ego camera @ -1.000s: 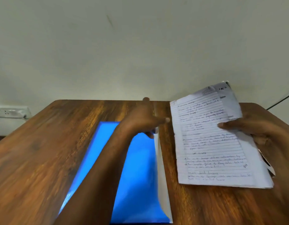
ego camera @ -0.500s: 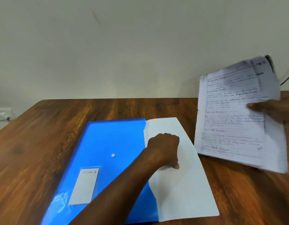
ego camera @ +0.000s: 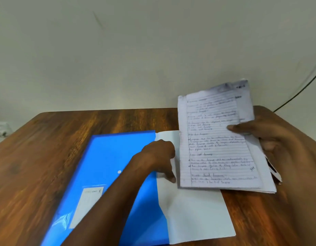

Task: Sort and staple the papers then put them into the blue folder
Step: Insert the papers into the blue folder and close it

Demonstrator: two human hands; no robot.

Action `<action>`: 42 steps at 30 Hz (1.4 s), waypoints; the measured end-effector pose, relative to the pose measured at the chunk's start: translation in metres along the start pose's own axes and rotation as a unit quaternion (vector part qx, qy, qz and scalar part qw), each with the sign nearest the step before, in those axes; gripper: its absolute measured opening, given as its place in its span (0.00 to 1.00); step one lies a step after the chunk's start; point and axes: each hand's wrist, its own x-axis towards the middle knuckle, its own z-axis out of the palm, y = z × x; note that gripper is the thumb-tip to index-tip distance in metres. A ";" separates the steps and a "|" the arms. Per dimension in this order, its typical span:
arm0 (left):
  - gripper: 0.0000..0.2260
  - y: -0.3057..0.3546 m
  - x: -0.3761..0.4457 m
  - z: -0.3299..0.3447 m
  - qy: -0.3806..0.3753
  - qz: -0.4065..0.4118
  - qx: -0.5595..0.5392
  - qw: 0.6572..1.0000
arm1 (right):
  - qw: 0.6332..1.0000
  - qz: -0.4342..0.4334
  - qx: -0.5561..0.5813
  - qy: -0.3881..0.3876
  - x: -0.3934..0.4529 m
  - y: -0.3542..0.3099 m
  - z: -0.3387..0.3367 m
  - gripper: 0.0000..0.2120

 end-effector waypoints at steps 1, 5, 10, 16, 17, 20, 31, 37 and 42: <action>0.37 -0.006 0.001 -0.002 -0.003 -0.004 -0.021 1.000 | 1.000 0.019 0.000 -0.017 0.004 0.007 0.001 0.25; 0.28 -0.019 0.006 -0.001 0.020 -0.027 -0.059 0.998 | 0.998 0.037 -0.048 -0.022 0.017 0.025 0.013 0.22; 0.17 -0.019 0.008 0.001 0.084 -0.058 -0.018 0.995 | 0.992 0.077 -0.094 -0.019 0.023 0.036 0.022 0.21; 0.27 -0.020 0.004 0.005 0.118 -0.128 0.017 0.985 | 0.990 0.084 -0.107 -0.021 0.022 0.037 0.026 0.31; 0.27 -0.020 0.004 0.006 0.126 -0.139 0.019 0.982 | 0.989 0.086 -0.115 -0.023 0.024 0.039 0.024 0.38; 0.27 -0.021 0.005 0.008 0.163 -0.170 0.013 0.972 | 0.983 0.091 -0.157 -0.032 0.039 0.048 0.012 0.48; 0.21 -0.031 0.002 -0.005 0.252 -0.165 -0.109 0.947 | 0.972 0.045 -0.228 -0.017 0.029 0.037 0.035 0.12; 0.24 -0.041 0.000 -0.020 0.245 -0.157 -0.218 0.932 | 0.974 0.057 -0.217 -0.030 0.031 0.038 0.042 0.44; 0.22 -0.044 0.001 -0.023 0.278 -0.158 -0.266 0.909 | 0.964 0.105 -0.238 -0.062 0.053 0.047 0.030 0.53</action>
